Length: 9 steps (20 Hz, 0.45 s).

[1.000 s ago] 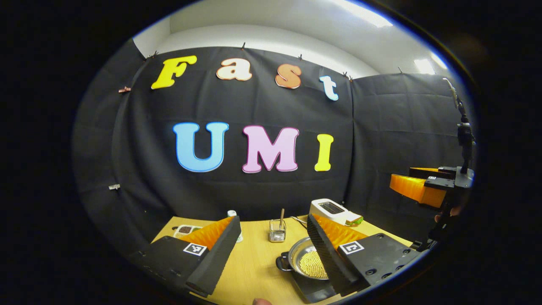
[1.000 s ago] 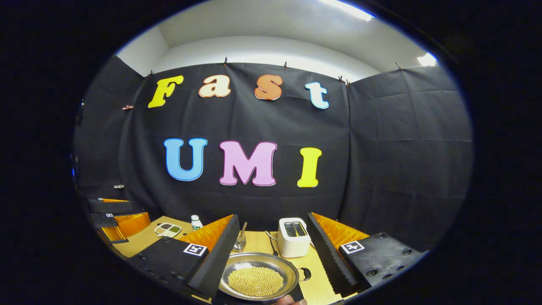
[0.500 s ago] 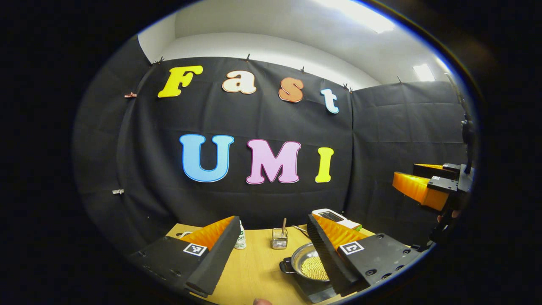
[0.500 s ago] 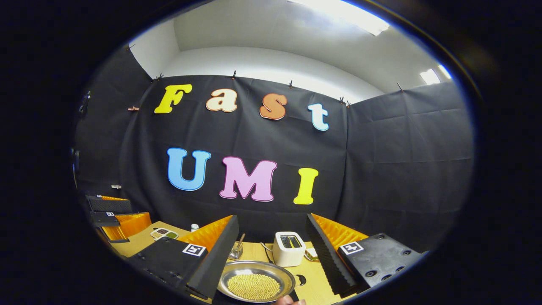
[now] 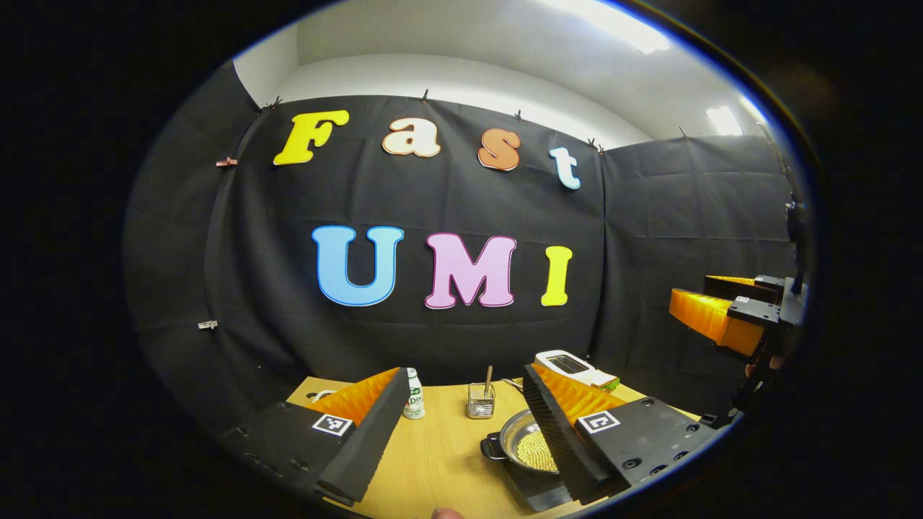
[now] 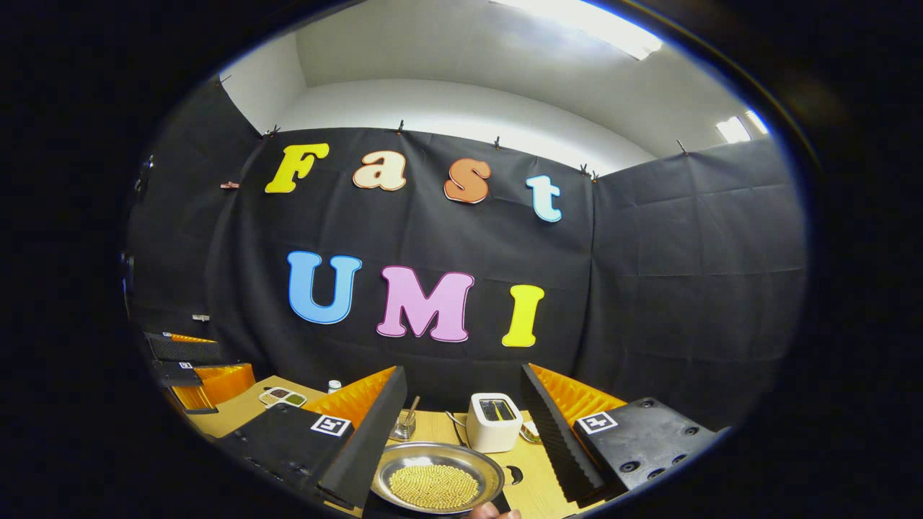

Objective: First push the handle of the pot to place it horizontally, then grasp the pot with both hands and set it on the induction cooktop.

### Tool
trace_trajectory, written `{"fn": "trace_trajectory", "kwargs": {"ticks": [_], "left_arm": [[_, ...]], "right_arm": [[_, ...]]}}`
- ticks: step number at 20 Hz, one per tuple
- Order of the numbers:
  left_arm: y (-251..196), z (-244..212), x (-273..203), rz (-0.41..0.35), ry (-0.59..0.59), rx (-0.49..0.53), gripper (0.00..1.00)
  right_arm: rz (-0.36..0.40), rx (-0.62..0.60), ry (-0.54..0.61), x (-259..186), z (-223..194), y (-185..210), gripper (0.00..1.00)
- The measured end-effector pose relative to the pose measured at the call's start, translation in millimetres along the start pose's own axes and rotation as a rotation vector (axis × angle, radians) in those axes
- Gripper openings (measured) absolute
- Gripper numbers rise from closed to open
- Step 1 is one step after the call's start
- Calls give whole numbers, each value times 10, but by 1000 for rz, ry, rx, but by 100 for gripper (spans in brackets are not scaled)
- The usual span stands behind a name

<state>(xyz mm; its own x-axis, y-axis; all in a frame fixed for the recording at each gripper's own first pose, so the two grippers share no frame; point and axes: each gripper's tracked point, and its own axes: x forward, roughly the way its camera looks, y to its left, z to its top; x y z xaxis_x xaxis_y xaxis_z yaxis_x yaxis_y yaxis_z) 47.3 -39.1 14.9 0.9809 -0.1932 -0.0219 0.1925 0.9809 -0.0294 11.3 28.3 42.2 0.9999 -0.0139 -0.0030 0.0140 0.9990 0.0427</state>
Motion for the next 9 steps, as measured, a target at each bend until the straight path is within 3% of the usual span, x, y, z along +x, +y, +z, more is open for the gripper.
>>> {"fn": "trace_trajectory", "kwargs": {"ticks": [9], "left_arm": [[44,-22,-45,26,10,-5,98]], "right_arm": [[-16,6,15,-31,-51,-126,98]]}}
